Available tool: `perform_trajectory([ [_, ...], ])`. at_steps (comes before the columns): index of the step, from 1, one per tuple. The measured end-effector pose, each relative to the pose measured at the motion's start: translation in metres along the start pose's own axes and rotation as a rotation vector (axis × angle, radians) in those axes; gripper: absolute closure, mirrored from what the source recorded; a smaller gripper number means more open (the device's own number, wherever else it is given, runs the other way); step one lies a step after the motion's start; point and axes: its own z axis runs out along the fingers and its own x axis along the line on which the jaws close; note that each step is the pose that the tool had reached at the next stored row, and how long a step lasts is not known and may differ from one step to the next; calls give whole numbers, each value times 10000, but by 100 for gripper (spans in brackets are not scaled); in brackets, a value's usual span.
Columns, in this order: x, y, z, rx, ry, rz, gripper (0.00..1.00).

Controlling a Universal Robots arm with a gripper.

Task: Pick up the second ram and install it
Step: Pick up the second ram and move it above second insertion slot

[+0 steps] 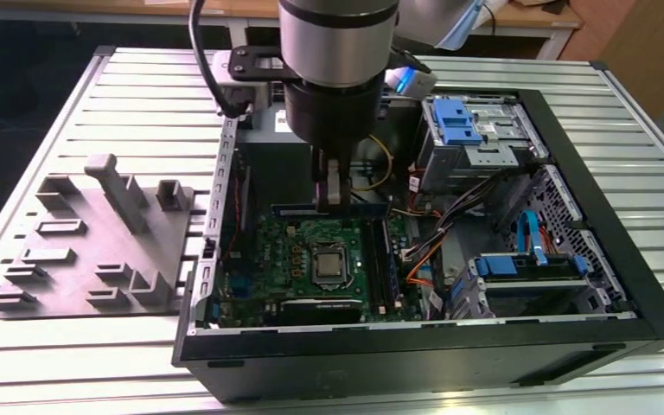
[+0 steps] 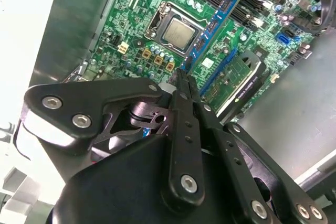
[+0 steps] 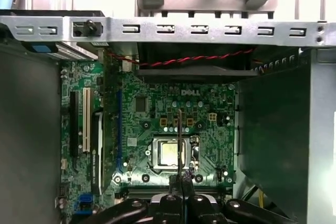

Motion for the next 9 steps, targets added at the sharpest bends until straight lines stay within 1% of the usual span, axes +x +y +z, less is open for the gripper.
perform_trajectory([
  [7, 2, 6, 127, 0, 1, 1, 89],
  [9, 3, 6, 144, 0, 1, 0, 89],
])
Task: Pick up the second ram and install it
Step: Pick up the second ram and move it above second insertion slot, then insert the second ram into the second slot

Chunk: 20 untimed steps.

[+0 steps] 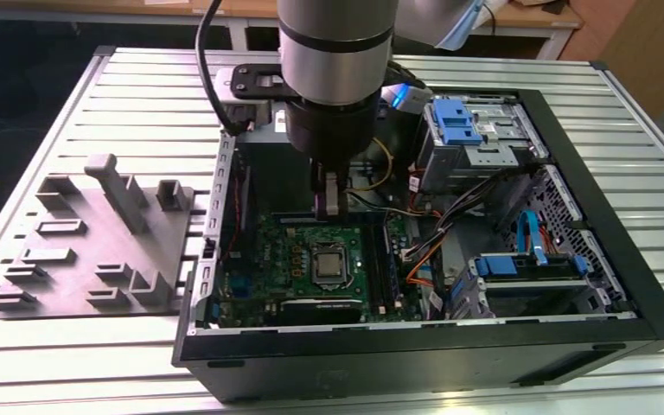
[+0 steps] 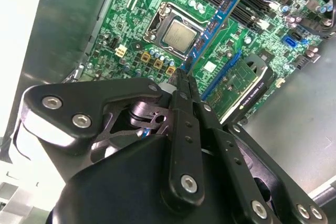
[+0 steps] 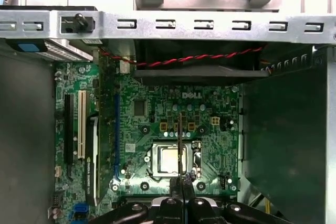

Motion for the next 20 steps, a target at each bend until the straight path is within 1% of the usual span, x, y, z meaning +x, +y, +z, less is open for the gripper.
perform_trajectory([
  [16, 0, 4, 4, -2, -5, 34, 89],
  [18, 0, 4, 6, 2, -4, 277, 89],
  [20, 0, 4, 10, 10, -1, 641, 89],
])
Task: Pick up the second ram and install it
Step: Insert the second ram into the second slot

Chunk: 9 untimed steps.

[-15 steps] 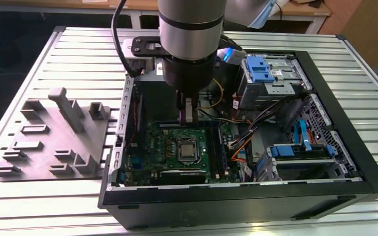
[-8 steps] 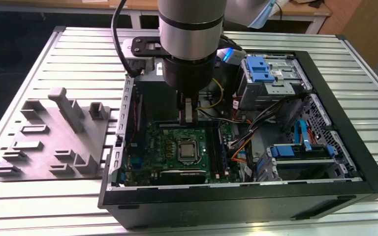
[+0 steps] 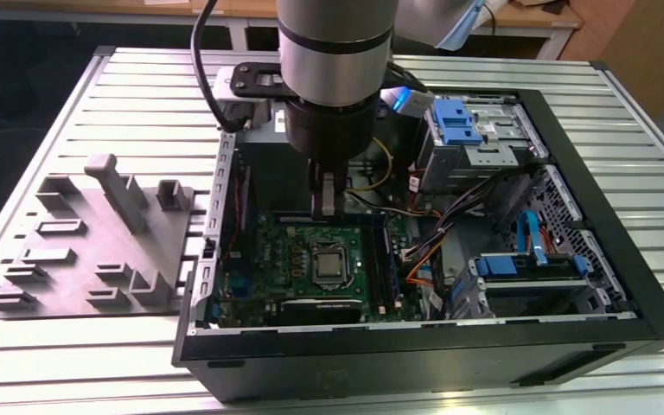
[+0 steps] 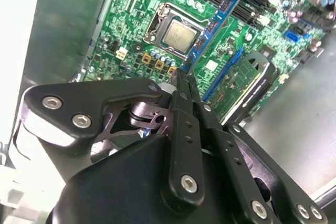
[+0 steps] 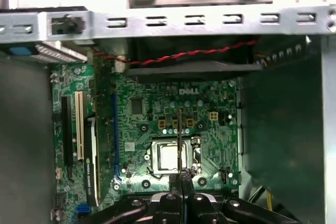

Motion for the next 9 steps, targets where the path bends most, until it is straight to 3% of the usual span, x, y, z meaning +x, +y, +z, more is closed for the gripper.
perform_trajectory([
  [9, 0, 0, 16, 34, 14, 1640, 89],
])
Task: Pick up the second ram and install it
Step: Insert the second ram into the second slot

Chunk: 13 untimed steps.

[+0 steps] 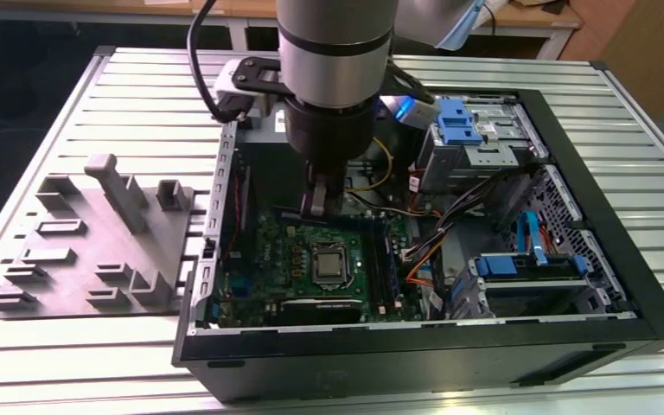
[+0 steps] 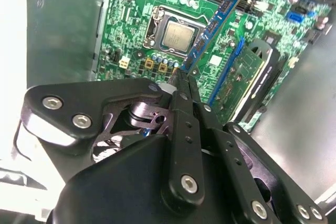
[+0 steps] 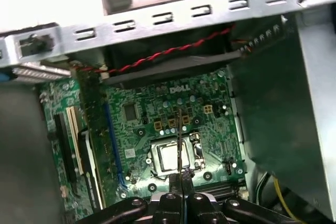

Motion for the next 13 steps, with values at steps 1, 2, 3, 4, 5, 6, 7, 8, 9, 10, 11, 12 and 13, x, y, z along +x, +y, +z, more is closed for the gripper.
perform_trajectory([
  [1, 0, 0, 2, 4, 1, 179, 89],
  [2, 0, 0, 4, 7, 2, 360, 89],
  [3, 0, 0, 5, 11, 4, 550, 89],
  [4, 0, 0, 7, 15, 5, 729, 89],
  [5, 0, 0, 9, 18, 6, 910, 89],
  [6, 0, 0, 11, 22, 8, 1089, 89],
  [7, 0, 0, 13, 26, 9, 1269, 89],
  [8, 0, 0, 15, 30, 11, 1454, 89],
  [9, 0, 0, 17, 34, 11, 1635, 89],
  [10, 0, 0, 19, 37, 13, 1825, 89],
  [11, 1, 0, 22, 41, 15, 2005, 89],
  [12, 1, 0, 24, 45, 15, 2185, 89],
  [13, 1, 0, 27, 48, 17, 2363, 89],
])
